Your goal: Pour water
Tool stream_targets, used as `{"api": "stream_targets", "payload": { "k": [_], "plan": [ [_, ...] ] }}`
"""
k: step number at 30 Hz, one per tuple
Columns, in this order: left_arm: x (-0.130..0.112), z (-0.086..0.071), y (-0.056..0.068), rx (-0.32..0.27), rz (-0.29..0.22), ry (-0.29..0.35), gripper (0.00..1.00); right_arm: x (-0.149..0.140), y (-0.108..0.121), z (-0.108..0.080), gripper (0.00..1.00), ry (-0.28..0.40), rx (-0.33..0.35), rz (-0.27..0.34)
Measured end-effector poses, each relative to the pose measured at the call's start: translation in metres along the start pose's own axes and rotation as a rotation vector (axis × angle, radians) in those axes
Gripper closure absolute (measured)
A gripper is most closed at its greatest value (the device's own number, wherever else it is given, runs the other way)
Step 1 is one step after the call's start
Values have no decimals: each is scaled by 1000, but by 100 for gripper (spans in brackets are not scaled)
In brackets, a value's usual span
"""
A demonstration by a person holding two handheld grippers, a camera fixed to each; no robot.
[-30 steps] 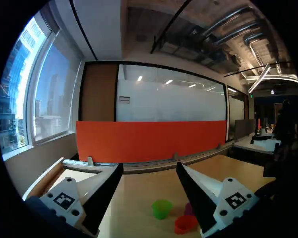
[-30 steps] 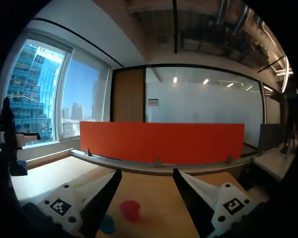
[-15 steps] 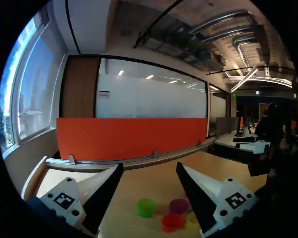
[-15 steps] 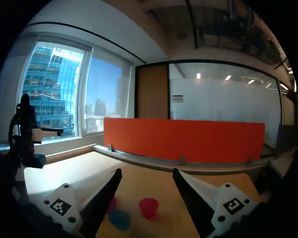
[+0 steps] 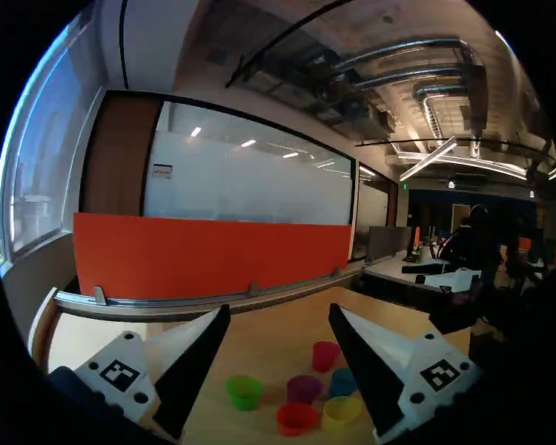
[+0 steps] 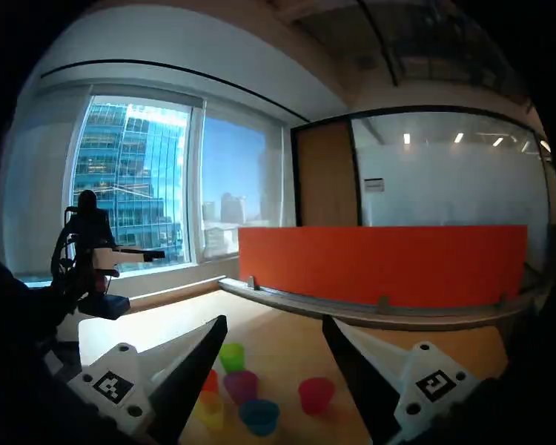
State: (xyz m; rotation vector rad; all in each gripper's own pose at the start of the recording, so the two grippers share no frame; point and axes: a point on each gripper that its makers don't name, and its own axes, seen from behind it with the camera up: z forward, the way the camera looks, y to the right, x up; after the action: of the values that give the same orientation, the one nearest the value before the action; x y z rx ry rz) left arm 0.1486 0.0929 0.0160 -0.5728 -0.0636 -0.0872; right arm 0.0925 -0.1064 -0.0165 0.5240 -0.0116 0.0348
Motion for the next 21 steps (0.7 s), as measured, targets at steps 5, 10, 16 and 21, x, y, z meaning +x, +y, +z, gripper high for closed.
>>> {"api": "stream_targets", "payload": {
  "k": [5,10,16,21],
  "plan": [
    [-9,2,-8,4,18,-28,1,-11,-1,2,1,-35,17,-7],
    [-25,2,-12,7,52,-60,1,-28,-1,4,1,-83,25,-25],
    [-45,4,-13,-8,71,-100,1,-52,-1,6,1,-142,37,-49],
    [-60,5,-16,-13,71,-131,1,-68,-2,7,1,-176,50,-62]
  ]
}}
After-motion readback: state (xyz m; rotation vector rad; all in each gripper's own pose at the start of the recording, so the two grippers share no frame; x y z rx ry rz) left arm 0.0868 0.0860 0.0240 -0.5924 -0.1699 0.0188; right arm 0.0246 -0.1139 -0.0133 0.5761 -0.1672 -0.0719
